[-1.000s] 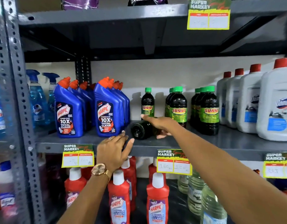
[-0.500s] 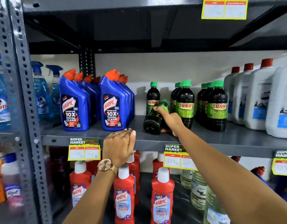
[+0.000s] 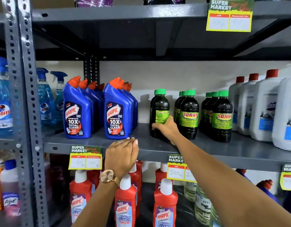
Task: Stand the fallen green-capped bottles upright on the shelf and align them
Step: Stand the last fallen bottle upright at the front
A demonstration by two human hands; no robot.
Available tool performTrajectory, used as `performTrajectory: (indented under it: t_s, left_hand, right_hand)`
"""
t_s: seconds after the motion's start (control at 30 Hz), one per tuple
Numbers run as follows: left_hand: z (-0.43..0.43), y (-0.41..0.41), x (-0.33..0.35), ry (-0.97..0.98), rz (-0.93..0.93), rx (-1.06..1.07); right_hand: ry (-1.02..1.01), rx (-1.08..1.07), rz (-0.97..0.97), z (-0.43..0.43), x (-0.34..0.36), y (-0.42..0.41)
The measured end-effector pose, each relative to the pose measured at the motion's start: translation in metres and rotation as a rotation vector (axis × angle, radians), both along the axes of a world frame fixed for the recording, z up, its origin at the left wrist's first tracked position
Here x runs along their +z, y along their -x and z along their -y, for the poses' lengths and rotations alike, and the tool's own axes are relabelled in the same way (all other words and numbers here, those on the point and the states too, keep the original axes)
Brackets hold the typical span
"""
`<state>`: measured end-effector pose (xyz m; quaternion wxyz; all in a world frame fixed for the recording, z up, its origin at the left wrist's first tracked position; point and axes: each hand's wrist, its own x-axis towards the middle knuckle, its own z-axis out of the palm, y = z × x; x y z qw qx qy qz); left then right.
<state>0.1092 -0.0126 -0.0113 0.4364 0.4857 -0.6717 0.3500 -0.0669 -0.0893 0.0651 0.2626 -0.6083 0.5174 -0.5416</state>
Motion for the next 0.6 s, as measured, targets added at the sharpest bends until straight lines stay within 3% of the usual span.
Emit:
performTrajectory:
  t_s: [0.17, 0.23, 0.37, 0.5, 0.6]
  left_hand:
    - [-0.0015, 0.0014, 0.0008, 0.029, -0.015, 0.001]
    - [-0.0018, 0.0021, 0.0010, 0.023, -0.017, -0.005]
    - [-0.0014, 0.0021, 0.0008, 0.022, -0.025, -0.014]
    - [-0.0028, 0.0029, 0.0018, -0.001, -0.039, -0.007]
    - [-0.0040, 0.0038, 0.0013, -0.016, -0.045, -0.009]
  right_hand:
    - [0.051, -0.122, -0.213, 0.0037, -0.0032, 0.0104]
    - [0.022, -0.150, -0.226, 0.0036, -0.0029, 0.0090]
    - [-0.041, -0.004, -0.131, 0.0054, -0.0026, 0.0050]
    - [0.033, -0.070, -0.293, 0.0022, -0.0038, 0.0060]
    - [0.023, -0.079, -0.306, 0.0047, -0.0060, 0.0014]
